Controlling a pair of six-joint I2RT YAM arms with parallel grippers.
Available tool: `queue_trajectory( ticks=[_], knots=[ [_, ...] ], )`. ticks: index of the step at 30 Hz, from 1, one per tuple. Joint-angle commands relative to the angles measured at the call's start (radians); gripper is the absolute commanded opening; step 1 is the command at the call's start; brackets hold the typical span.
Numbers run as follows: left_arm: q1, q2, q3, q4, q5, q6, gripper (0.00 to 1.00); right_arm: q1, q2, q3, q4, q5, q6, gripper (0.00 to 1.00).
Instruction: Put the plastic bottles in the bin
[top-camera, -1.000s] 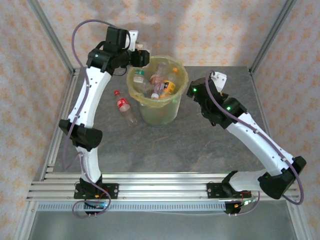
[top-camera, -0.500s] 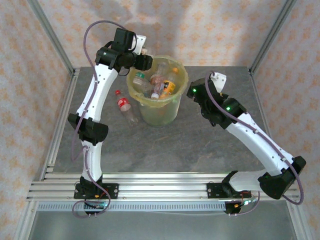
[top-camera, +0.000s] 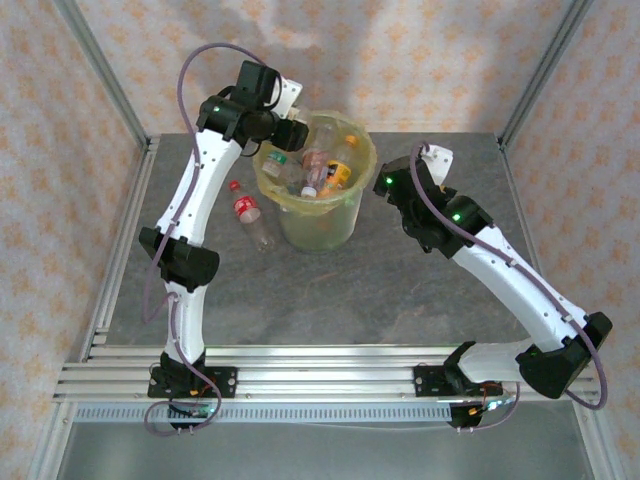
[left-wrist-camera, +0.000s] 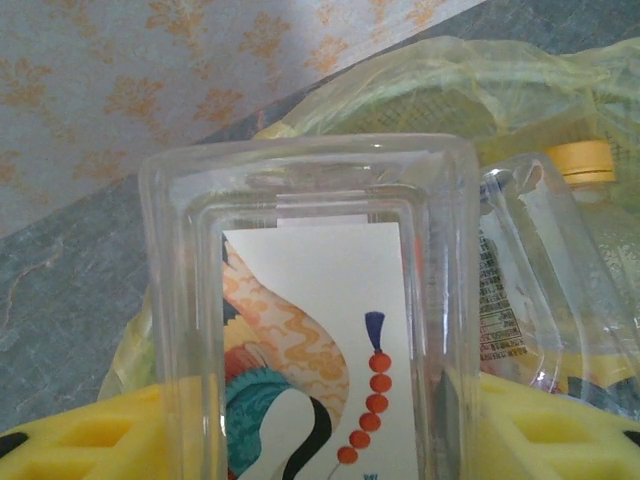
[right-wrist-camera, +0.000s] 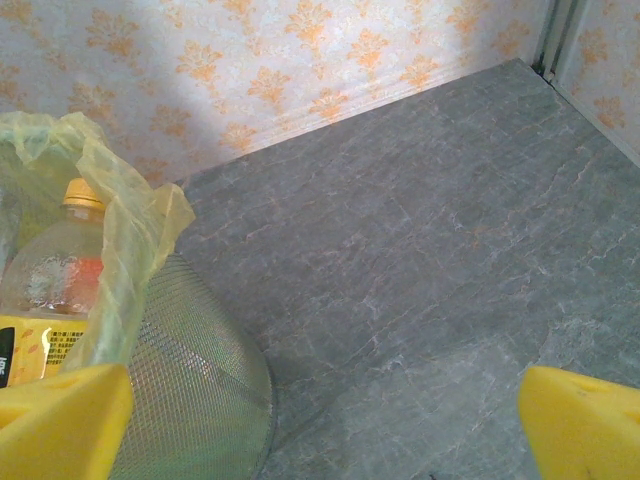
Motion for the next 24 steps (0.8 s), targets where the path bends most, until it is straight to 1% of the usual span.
queue_trajectory(
  ticks=[1, 2, 4, 11, 13, 18, 24],
  knots=[
    [-0.005, 0.013, 0.001, -0.047, -0.03, 0.022, 0.72, 0.003, -0.005, 0.014, -0.016, 0.017, 0.008, 0.99],
    [-0.006, 0.015, 0.001, -0.045, -0.03, 0.023, 0.78, 0.003, -0.004, 0.014, -0.015, 0.017, 0.009, 0.99],
    [-0.009, 0.018, 0.004, -0.042, -0.033, 0.021, 0.83, 0.003, -0.003, 0.015, -0.016, 0.017, 0.008, 0.99],
    [-0.01, 0.011, 0.019, -0.012, -0.031, -0.009, 0.83, 0.003, -0.003, 0.015, -0.018, 0.018, 0.007, 0.99],
    [-0.01, 0.008, 0.02, -0.003, -0.026, -0.021, 0.8, 0.003, -0.002, 0.013, -0.018, 0.017, 0.006, 0.99],
    [-0.011, 0.008, 0.017, 0.007, -0.016, -0.05, 0.68, 0.003, -0.002, 0.011, -0.018, 0.017, 0.009, 0.99],
    [-0.011, 0.022, 0.0, 0.018, -0.003, -0.09, 0.6, 0.003, -0.003, 0.009, -0.019, 0.017, 0.01, 0.99]
  ],
)
